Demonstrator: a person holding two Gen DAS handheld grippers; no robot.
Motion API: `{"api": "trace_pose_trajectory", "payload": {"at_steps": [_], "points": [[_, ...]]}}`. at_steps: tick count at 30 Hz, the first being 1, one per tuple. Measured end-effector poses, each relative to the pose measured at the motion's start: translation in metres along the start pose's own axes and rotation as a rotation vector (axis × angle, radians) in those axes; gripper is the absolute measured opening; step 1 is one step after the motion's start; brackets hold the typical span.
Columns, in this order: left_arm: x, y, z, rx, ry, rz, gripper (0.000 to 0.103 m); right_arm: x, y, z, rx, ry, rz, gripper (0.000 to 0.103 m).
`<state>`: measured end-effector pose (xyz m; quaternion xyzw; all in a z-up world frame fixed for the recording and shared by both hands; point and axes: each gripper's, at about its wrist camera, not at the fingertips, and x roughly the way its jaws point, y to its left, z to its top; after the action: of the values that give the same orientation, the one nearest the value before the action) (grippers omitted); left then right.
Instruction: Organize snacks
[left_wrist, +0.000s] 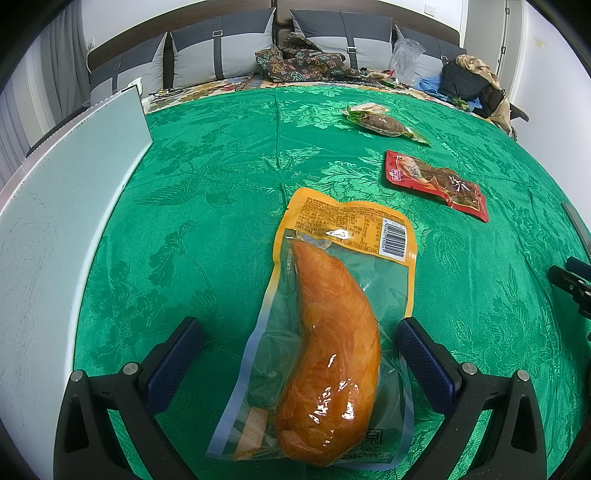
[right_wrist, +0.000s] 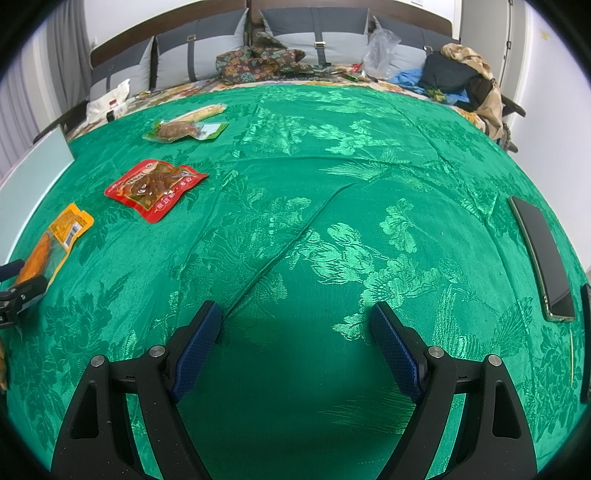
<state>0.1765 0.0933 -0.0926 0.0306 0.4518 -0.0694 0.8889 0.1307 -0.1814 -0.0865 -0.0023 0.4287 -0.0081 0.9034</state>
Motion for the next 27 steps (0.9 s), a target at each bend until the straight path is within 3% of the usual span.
{"api": "trace_pose_trajectory", "payload": {"at_steps": [7, 9, 11, 14, 17, 19, 22, 24, 27], "points": [[0.0, 0.0, 0.0, 0.0, 0.0, 0.0, 0.103, 0.0, 0.0, 0.0, -0.001, 0.0, 0.0, 0.086], [0.0, 0.0, 0.0, 0.0, 0.0, -0.001, 0.103, 0.001, 0.001, 0.003, -0.042, 0.007, 0.042, 0.085], [0.0, 0.0, 0.0, 0.0, 0.0, 0.0, 0.103, 0.004, 0.007, 0.017, -0.123, 0.006, 0.15, 0.083], [0.0, 0.0, 0.0, 0.0, 0.0, -0.001, 0.103, 0.005, 0.029, 0.047, -0.235, -0.018, 0.242, 0.084], [0.0, 0.0, 0.0, -0.001, 0.0, -0.001, 0.103, 0.019, 0.069, 0.084, -0.398, 0.038, 0.329, 0.084], [0.0, 0.0, 0.0, -0.001, 0.0, -0.001, 0.103, 0.035, 0.101, 0.102, -0.538, 0.101, 0.345, 0.084], [0.0, 0.0, 0.0, -0.001, 0.0, -0.001, 0.103, 0.063, 0.128, 0.115, -0.662, 0.168, 0.285, 0.084], [0.0, 0.0, 0.0, -0.001, 0.0, -0.001, 0.103, 0.086, 0.134, 0.122, -0.642, 0.217, 0.257, 0.084], [0.0, 0.0, 0.0, -0.001, 0.0, -0.001, 0.103, 0.105, 0.126, 0.136, -0.488, 0.249, 0.302, 0.085]]}}
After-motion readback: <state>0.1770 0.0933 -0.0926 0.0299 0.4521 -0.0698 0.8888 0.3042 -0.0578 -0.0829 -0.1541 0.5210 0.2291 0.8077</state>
